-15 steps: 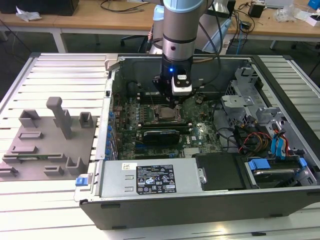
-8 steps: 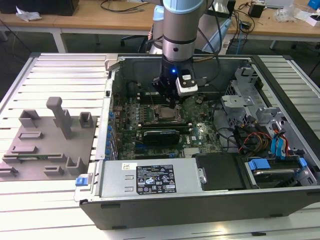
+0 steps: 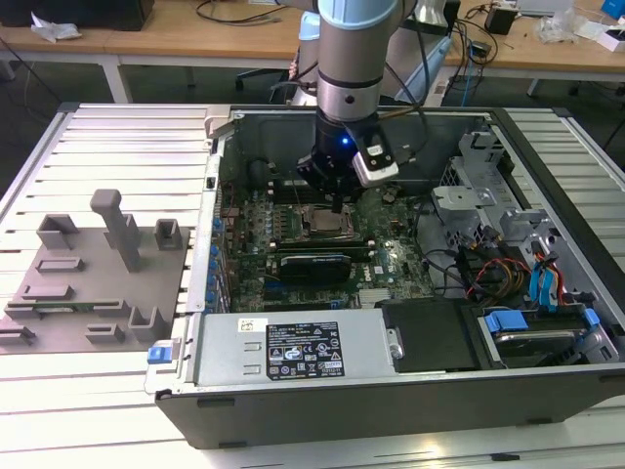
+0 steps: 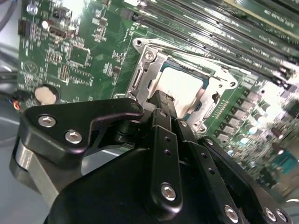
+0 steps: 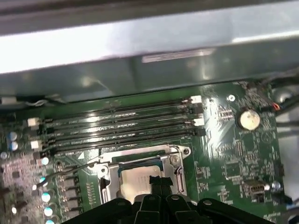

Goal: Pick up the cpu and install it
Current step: 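Close the cpu cover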

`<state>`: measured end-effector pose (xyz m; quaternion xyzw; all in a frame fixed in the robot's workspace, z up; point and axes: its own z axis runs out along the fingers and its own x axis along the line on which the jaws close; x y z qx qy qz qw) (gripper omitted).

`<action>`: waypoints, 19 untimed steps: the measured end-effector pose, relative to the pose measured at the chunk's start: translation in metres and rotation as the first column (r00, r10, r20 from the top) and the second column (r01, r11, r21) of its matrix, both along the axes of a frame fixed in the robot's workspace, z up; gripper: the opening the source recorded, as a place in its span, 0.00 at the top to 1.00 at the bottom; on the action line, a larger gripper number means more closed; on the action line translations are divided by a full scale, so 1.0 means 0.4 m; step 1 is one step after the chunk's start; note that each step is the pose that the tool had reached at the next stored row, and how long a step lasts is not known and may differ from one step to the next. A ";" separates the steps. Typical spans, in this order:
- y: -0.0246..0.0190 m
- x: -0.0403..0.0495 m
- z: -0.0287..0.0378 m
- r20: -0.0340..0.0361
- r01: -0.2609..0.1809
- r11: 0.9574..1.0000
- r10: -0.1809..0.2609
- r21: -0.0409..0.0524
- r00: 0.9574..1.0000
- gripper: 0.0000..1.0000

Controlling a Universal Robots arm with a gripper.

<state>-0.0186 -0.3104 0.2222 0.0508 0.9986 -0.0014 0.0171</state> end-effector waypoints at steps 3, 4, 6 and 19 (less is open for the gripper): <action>-0.002 -0.002 -0.001 0.000 -0.067 0.998 0.067 0.000 0.998 0.89; -0.005 -0.003 -0.001 0.000 -0.074 0.997 0.074 0.000 0.997 0.89; -0.013 -0.006 -0.001 0.000 -0.082 0.997 0.082 0.000 0.997 0.89; -0.025 -0.065 -0.005 0.002 -0.096 0.995 0.096 0.000 0.995 0.89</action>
